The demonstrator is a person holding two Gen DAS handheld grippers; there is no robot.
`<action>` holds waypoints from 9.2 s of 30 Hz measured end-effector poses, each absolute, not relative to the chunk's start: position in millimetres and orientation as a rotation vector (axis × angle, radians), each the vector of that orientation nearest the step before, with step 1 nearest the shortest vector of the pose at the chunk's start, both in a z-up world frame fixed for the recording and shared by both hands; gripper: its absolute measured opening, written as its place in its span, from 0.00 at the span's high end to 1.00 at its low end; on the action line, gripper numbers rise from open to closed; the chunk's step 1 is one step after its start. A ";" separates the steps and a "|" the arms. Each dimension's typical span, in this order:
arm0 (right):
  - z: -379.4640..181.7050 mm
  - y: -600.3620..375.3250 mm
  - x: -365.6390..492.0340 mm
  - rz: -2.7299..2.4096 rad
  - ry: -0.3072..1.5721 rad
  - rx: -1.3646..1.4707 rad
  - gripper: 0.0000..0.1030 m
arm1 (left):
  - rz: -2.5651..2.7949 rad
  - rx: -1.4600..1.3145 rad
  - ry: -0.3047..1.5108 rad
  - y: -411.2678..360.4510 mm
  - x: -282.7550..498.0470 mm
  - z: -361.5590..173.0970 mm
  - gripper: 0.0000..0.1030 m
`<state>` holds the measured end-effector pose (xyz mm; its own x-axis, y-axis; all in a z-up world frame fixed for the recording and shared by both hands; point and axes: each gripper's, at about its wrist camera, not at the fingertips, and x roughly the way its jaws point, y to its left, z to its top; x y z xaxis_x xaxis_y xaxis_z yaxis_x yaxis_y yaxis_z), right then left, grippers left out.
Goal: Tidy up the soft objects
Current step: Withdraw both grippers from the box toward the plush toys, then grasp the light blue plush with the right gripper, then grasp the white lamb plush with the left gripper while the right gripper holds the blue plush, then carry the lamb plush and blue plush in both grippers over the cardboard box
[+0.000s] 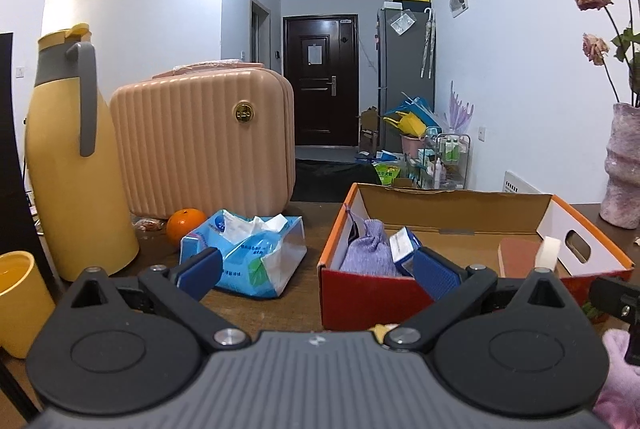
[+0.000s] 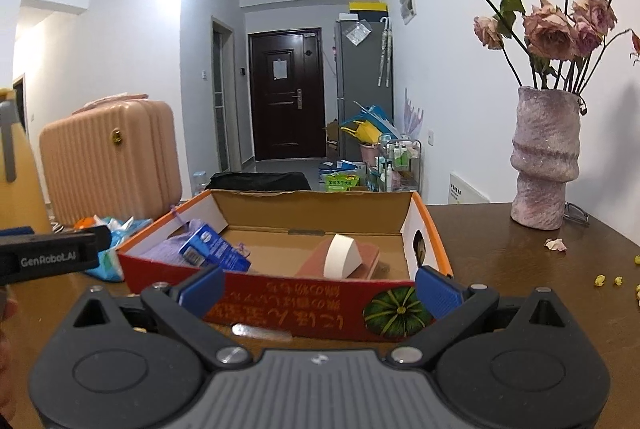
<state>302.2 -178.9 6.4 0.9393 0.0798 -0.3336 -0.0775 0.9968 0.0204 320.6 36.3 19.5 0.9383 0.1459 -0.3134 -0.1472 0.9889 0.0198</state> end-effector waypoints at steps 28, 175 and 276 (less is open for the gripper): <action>-6.6 -177.1 206.7 0.126 0.303 -0.037 0.00 | 0.097 -0.021 0.337 44.7 217.0 13.6 0.00; -1.7 -238.0 223.5 0.126 0.317 0.055 0.25 | 0.114 -0.032 0.523 58.5 248.2 -12.1 0.00; 12.0 -192.5 270.4 0.068 0.128 0.025 0.25 | 0.093 -0.141 0.335 16.6 289.6 21.7 0.46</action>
<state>270.4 -192.5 12.0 0.9895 0.0689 -0.1270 -0.0657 0.9974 0.0292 289.6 16.6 21.7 0.9403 0.0672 -0.3336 -0.1137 0.9860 -0.1219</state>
